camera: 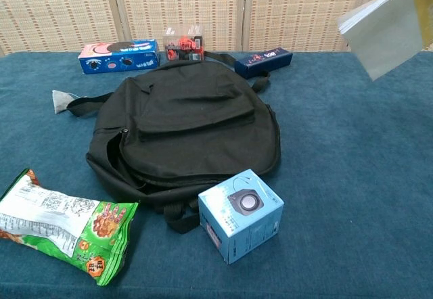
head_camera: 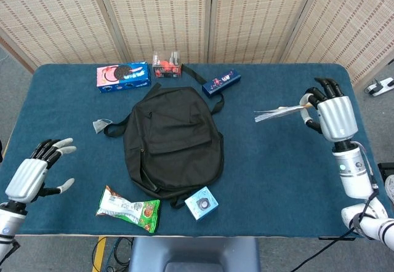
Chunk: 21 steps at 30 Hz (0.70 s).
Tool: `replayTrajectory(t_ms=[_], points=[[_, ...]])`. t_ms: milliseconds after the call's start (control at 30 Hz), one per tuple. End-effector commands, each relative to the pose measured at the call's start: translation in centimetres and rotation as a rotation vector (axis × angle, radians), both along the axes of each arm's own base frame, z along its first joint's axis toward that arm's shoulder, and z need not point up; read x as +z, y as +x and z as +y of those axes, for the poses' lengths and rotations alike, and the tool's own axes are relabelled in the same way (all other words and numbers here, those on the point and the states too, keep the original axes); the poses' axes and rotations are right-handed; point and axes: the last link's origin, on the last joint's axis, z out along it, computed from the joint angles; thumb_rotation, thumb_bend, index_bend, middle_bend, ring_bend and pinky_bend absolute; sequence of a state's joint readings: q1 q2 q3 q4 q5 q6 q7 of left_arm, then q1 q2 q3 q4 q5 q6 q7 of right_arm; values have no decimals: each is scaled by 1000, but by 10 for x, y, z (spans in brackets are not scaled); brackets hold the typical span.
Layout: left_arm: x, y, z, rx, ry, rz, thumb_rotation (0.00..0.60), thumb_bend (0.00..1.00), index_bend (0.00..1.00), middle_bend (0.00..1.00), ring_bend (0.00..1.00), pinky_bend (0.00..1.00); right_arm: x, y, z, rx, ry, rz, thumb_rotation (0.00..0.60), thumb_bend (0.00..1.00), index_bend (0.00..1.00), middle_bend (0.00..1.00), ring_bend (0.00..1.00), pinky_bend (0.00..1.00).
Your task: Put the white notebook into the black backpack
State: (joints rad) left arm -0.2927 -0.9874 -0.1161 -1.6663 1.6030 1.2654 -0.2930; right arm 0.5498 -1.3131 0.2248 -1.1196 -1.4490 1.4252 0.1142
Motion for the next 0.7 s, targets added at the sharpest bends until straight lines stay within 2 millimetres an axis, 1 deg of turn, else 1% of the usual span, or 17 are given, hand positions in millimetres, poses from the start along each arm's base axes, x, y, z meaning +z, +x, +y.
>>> replayTrajectory(t_ms=[33, 167, 300, 500, 700], points=[[-10, 23, 23, -100, -67, 5, 600, 265, 277, 126, 106, 33, 15, -6, 9, -14, -38, -9, 600, 546, 709, 421, 171, 163], [-28, 50, 41, -195, -128, 16, 600, 265, 280, 126, 109, 33, 29, -13, 19, -40, -70, -4, 600, 539, 709, 421, 172, 163], [-53, 74, 56, -266, -205, 61, 600, 265, 280, 126, 110, 33, 40, -20, 26, -62, -88, 5, 600, 534, 709, 424, 174, 163], [-91, 97, 72, -311, -290, 129, 600, 265, 272, 126, 109, 33, 44, -27, 36, -81, -92, 8, 600, 531, 709, 428, 178, 163], [-123, 111, 86, -310, -349, 181, 600, 265, 261, 126, 109, 33, 42, -30, 42, -90, -81, 2, 600, 528, 709, 428, 178, 162]])
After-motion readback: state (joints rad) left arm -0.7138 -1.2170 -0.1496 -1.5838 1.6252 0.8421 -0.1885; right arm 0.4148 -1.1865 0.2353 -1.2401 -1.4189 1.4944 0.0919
